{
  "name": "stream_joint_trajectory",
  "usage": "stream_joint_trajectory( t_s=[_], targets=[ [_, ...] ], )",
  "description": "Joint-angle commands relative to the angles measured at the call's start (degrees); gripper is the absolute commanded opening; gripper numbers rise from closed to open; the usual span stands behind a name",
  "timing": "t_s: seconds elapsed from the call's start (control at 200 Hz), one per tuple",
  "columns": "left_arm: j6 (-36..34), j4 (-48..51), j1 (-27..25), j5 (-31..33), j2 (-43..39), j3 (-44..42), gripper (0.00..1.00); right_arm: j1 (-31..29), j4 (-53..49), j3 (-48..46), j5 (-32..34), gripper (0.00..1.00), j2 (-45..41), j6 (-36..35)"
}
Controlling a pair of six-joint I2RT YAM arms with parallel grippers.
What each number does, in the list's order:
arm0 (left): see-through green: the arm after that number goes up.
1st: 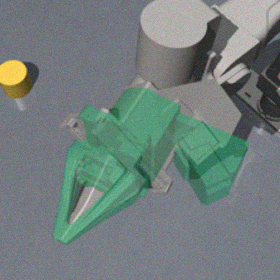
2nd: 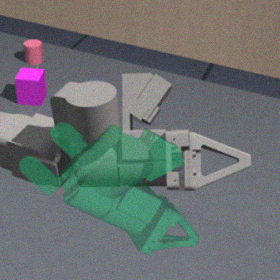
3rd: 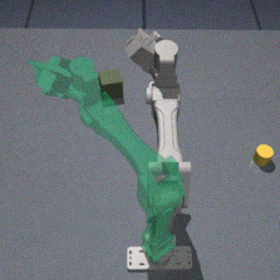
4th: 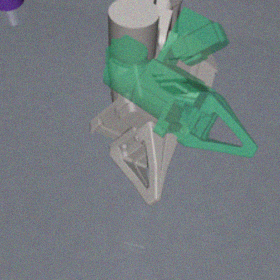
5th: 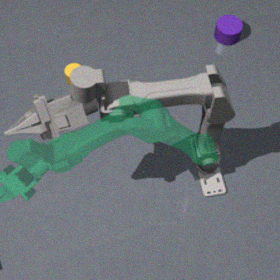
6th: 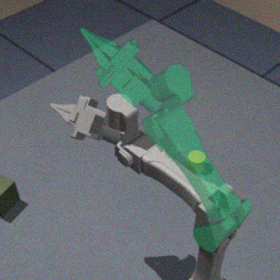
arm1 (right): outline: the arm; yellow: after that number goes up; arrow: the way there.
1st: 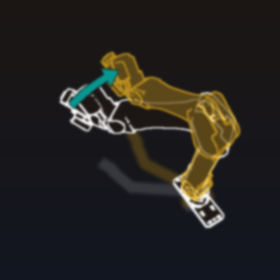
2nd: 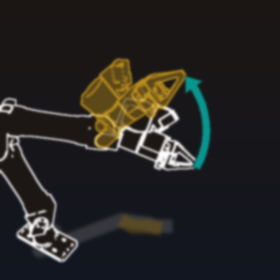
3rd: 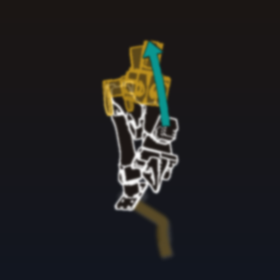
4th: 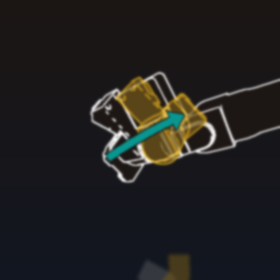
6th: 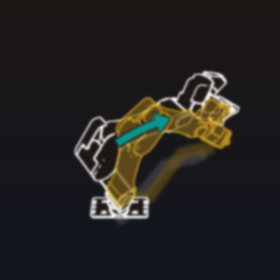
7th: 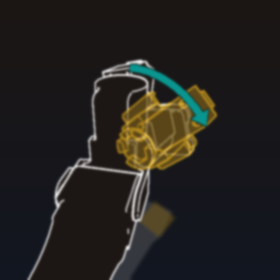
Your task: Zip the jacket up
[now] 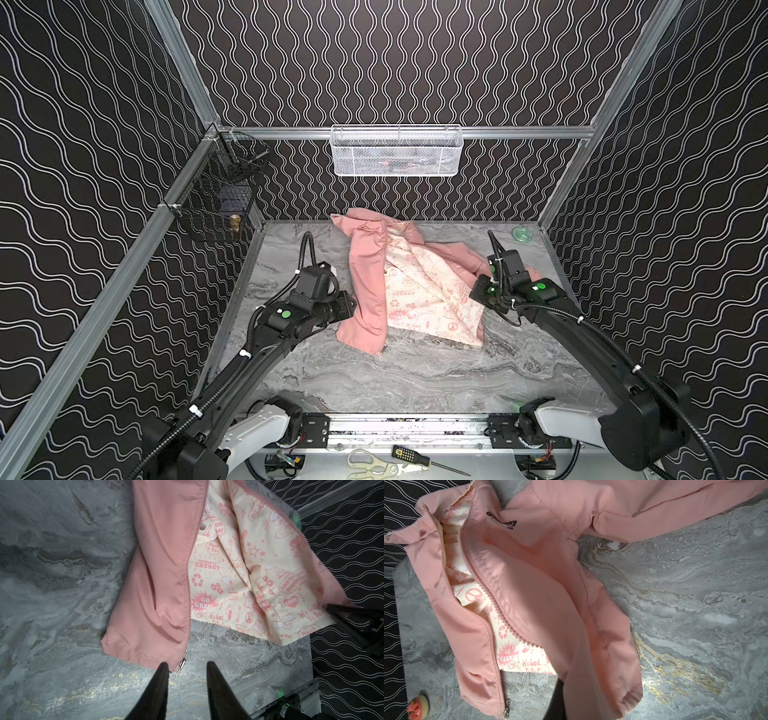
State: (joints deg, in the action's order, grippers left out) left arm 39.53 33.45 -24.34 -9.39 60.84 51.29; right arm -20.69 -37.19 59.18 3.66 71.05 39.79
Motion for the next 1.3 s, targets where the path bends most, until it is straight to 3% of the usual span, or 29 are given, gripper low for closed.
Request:
stream_joint_trajectory(
  t_s=[0.0, 0.085, 0.255, 0.39, 0.5, 0.646, 0.981, 1.296],
  targets=[
    [3.1, 0.1, 0.2, -8.6, 2.3, -2.5, 0.33, 1.1, 6.2, -3.0, -8.4, 0.0, -2.0, -2.5],
    [9.0, -6.5, 0.2, -14.3, 1.5, -9.1, 0.35, 1.1, 9.9, -6.0, -14.3, 0.0, -2.0, -1.4],
    [20.3, -18.2, 0.2, -19.6, -2.5, -22.3, 0.42, 0.9, 13.4, -9.4, -22.6, 0.0, 2.0, 1.9],
    [25.7, -25.7, 0.1, -21.6, -3.5, -29.5, 0.46, 0.5, 19.8, -13.4, -31.9, 0.0, 4.6, 3.3],
    [26.2, -26.8, 0.0, -21.8, -1.3, -30.2, 0.45, -1.2, 23.9, -14.6, -37.5, 0.0, 8.1, 4.4],
    [27.5, -30.7, -0.4, -24.6, 3.9, -31.2, 0.46, -4.0, 27.0, -13.8, -39.5, 0.0, 12.7, 5.6],
    [35.4, -44.7, -1.0, -22.8, 8.6, -36.9, 0.53, -11.5, 29.7, -6.7, -42.6, 0.0, 24.1, 6.5],
    [35.4, -48.6, -1.1, -20.7, 13.2, -35.6, 0.52, -17.1, 29.3, 2.1, -44.0, 0.0, 38.2, 6.0]
  ],
)
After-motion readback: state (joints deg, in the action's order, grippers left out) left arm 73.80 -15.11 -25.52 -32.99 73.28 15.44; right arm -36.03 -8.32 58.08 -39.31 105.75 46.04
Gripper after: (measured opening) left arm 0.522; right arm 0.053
